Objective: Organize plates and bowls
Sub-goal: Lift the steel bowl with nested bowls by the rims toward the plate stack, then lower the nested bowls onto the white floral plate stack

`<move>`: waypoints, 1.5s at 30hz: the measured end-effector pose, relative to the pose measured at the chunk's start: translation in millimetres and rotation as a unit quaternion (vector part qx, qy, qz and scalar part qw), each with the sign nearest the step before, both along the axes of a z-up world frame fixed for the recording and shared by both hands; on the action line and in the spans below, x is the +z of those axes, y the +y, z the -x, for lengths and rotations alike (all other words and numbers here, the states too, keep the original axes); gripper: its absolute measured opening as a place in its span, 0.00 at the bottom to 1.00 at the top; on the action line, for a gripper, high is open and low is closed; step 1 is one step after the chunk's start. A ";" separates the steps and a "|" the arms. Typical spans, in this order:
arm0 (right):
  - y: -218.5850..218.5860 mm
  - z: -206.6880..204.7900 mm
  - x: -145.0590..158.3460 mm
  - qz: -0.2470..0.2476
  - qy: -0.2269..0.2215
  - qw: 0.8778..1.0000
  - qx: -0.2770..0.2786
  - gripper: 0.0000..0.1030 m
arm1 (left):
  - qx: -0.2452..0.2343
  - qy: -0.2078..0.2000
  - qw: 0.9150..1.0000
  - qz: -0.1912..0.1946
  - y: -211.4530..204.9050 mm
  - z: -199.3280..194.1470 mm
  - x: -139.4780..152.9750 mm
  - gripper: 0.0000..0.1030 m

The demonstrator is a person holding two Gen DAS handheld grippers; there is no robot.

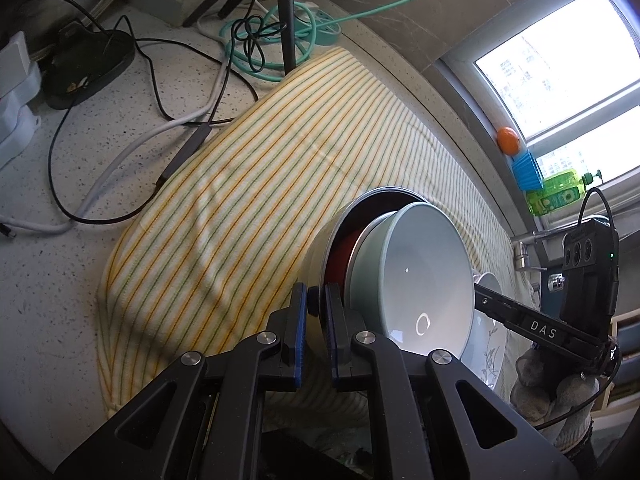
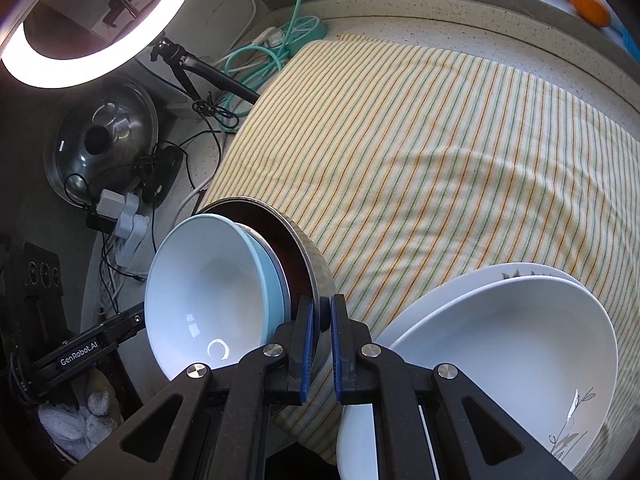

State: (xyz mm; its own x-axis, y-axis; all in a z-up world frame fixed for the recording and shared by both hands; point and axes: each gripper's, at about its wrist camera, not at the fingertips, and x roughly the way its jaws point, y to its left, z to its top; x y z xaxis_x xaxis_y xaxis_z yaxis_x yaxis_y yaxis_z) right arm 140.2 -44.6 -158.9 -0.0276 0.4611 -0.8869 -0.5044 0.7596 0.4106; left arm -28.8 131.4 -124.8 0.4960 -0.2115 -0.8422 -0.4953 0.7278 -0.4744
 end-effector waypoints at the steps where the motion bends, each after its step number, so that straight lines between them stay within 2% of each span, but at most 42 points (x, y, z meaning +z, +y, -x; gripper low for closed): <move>1: 0.1 0.6 0.2 0.002 -0.001 1.000 -0.001 0.07 | 0.001 0.000 1.000 0.000 0.2 -0.1 0.2 0.07; 14: 2.0 4.8 4.2 0.000 0.005 1.000 -0.014 0.07 | 0.003 -0.008 1.000 -0.014 3.8 0.5 11.6 0.07; 28: -7.6 5.3 37.8 -0.021 -0.006 0.999 -0.027 0.07 | -0.005 -0.034 0.999 -0.028 1.9 -2.8 38.8 0.07; 37: -30.7 2.4 65.7 -0.034 -0.025 0.998 -0.050 0.07 | -0.030 -0.059 0.997 -0.039 -14.2 -15.3 61.3 0.07; 45: -64.1 2.4 78.3 -0.037 -0.032 0.996 -0.080 0.07 | -0.062 -0.072 0.995 -0.040 -36.6 -29.6 71.8 0.07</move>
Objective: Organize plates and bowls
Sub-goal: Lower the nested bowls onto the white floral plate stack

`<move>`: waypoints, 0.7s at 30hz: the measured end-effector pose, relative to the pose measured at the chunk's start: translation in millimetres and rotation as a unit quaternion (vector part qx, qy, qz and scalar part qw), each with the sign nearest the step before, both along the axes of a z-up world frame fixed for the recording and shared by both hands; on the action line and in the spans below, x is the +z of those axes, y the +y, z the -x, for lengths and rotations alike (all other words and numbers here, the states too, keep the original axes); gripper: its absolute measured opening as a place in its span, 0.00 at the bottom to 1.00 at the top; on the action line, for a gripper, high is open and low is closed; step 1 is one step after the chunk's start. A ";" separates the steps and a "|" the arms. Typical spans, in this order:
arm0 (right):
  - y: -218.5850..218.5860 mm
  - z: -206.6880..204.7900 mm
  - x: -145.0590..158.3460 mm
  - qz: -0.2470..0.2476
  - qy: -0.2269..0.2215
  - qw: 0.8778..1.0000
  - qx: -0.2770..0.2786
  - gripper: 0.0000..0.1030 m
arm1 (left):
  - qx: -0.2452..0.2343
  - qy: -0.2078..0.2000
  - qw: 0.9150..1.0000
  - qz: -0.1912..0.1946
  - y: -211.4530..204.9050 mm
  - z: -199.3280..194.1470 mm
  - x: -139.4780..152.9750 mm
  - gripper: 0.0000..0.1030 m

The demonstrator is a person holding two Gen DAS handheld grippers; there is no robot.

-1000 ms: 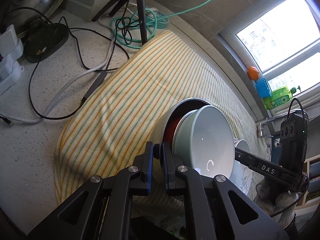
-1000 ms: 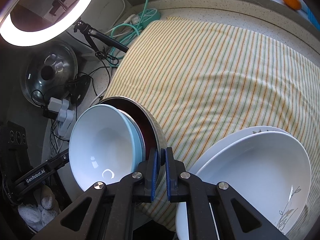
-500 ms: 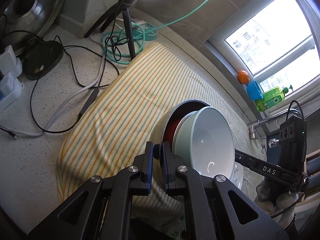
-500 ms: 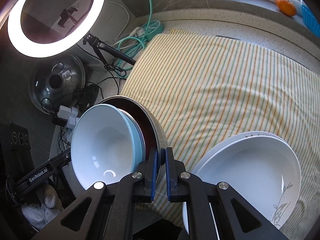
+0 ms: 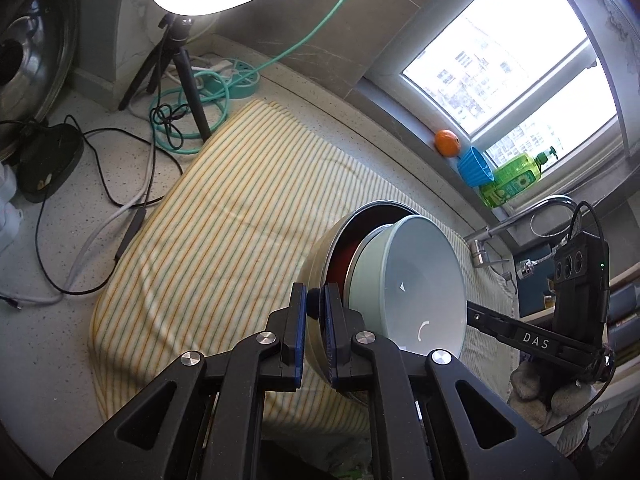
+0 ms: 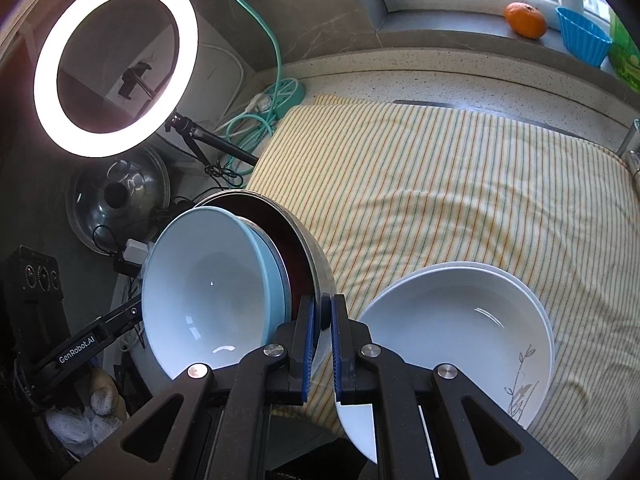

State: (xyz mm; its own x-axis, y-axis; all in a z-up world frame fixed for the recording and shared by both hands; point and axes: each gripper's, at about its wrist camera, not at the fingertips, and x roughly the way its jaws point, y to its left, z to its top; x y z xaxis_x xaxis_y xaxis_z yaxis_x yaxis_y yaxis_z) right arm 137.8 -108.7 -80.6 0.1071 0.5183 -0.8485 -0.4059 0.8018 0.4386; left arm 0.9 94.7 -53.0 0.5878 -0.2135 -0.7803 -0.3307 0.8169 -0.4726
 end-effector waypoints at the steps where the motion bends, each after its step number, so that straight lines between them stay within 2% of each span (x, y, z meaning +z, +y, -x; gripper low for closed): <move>1: -4.3 0.3 0.7 0.000 -0.001 1.000 -0.004 0.07 | -0.005 0.000 1.000 0.000 -3.6 -1.8 0.8 0.07; 11: -50.3 4.3 7.5 0.006 -0.006 0.999 -0.045 0.07 | -0.053 -0.001 0.999 0.001 -39.5 -18.1 3.1 0.07; 21: -92.3 14.7 1.5 0.016 -0.001 0.996 -0.083 0.07 | -0.097 0.009 0.995 0.003 -74.0 -29.3 -2.3 0.07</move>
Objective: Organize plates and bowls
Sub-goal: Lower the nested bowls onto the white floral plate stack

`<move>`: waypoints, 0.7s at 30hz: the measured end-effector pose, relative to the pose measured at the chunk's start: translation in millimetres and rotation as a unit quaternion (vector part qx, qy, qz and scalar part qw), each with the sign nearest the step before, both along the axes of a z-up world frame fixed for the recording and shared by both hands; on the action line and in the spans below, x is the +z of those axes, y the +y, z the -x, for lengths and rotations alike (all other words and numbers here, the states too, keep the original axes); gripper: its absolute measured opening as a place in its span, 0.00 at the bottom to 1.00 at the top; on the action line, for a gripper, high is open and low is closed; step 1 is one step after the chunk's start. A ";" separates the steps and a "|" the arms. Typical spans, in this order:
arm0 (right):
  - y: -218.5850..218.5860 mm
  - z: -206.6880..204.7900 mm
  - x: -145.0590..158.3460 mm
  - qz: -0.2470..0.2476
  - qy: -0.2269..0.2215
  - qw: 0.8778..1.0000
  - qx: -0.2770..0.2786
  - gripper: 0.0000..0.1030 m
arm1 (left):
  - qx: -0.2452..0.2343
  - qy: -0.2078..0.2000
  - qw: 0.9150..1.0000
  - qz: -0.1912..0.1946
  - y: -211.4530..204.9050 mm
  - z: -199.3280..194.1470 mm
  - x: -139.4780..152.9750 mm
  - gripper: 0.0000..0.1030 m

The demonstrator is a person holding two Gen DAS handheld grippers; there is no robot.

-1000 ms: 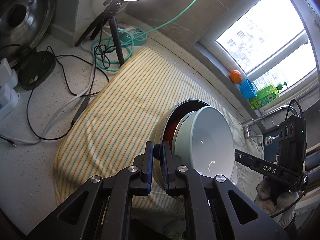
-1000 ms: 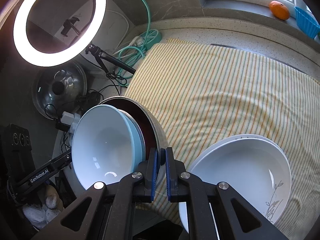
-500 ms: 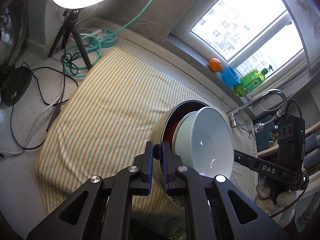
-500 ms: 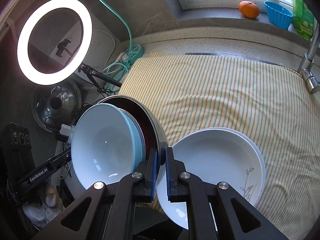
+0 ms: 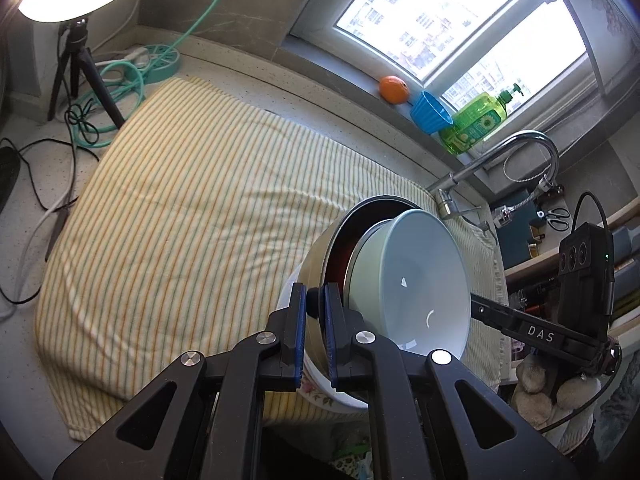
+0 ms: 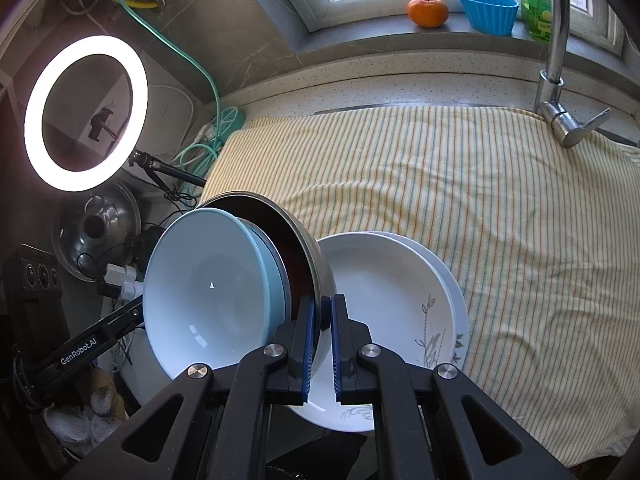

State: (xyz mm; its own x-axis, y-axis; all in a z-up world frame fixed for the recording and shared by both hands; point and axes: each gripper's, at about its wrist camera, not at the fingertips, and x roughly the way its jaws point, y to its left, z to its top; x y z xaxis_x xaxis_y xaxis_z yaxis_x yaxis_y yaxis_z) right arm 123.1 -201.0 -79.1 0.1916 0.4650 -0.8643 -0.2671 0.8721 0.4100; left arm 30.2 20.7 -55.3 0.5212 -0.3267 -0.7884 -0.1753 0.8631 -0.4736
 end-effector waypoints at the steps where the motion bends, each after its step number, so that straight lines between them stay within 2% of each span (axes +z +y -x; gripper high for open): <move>1: -3.8 1.0 -1.3 0.001 0.001 1.000 -0.003 0.07 | -0.003 0.002 1.000 0.001 -3.3 -0.7 -0.7 0.07; 21: -43.3 11.2 -25.9 0.020 0.022 0.998 -0.047 0.07 | -0.051 0.029 0.998 -0.005 -43.0 -15.6 -18.6 0.07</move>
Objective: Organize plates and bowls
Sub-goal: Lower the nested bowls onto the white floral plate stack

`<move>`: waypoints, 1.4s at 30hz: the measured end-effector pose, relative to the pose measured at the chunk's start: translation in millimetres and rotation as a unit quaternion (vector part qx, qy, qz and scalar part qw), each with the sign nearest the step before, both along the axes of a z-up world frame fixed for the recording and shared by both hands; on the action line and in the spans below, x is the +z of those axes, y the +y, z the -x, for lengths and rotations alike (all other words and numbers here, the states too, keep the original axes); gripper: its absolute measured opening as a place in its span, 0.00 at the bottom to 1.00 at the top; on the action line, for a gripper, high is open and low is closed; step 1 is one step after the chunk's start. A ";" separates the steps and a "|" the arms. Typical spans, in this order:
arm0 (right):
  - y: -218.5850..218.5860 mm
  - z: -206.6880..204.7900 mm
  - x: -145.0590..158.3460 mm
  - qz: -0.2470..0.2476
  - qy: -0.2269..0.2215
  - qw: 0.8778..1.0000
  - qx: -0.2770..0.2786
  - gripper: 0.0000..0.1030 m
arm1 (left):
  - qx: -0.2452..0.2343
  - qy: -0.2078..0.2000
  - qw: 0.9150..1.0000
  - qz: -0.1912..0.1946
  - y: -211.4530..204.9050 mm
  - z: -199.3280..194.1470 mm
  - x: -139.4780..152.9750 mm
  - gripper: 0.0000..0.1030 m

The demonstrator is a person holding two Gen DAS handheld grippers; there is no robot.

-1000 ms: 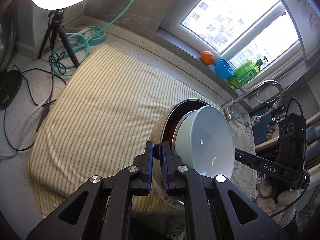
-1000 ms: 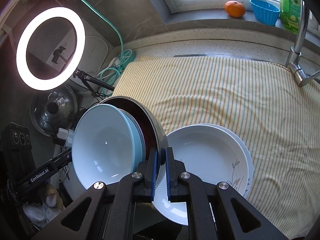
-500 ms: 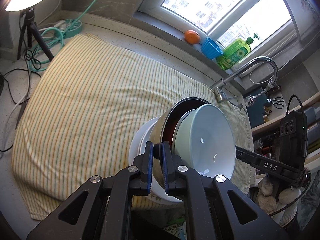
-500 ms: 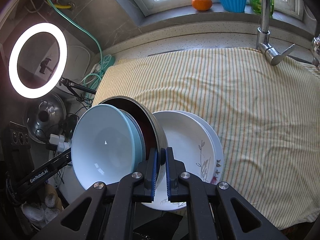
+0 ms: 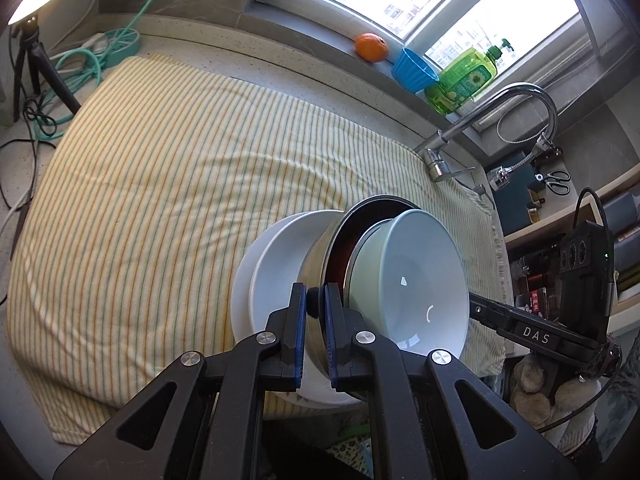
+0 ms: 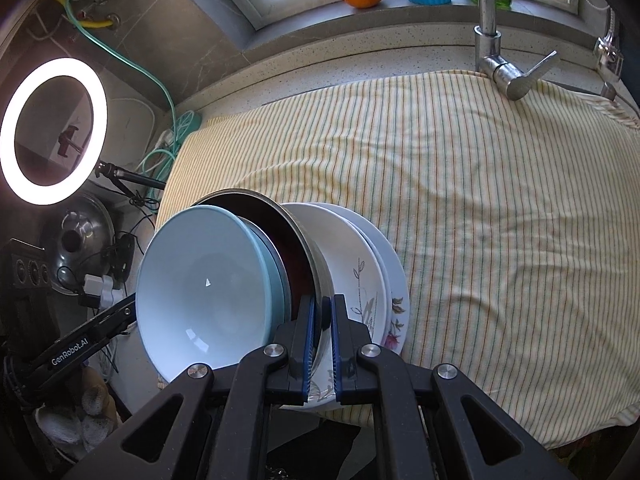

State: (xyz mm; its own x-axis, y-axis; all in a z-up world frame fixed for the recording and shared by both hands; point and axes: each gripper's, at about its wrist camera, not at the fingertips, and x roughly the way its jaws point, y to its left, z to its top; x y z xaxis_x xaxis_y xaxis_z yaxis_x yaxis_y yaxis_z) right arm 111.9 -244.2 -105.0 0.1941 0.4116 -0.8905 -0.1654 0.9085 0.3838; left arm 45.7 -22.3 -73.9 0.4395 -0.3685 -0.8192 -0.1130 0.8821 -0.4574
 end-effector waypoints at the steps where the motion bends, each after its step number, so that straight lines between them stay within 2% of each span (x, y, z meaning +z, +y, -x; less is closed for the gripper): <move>1: -1.0 0.5 -1.0 0.000 0.001 1.000 -0.001 0.07 | -0.001 0.001 1.000 0.000 -0.3 -0.2 -0.6 0.07; 20: -6.6 0.3 -20.0 0.001 0.017 1.000 -0.009 0.07 | -0.005 0.016 1.000 -0.008 -5.9 -6.6 -10.8 0.07; 42: -6.6 -0.1 -19.5 -0.010 0.020 1.000 -0.012 0.09 | -0.010 0.018 1.000 -0.018 -7.9 -9.3 -11.5 0.07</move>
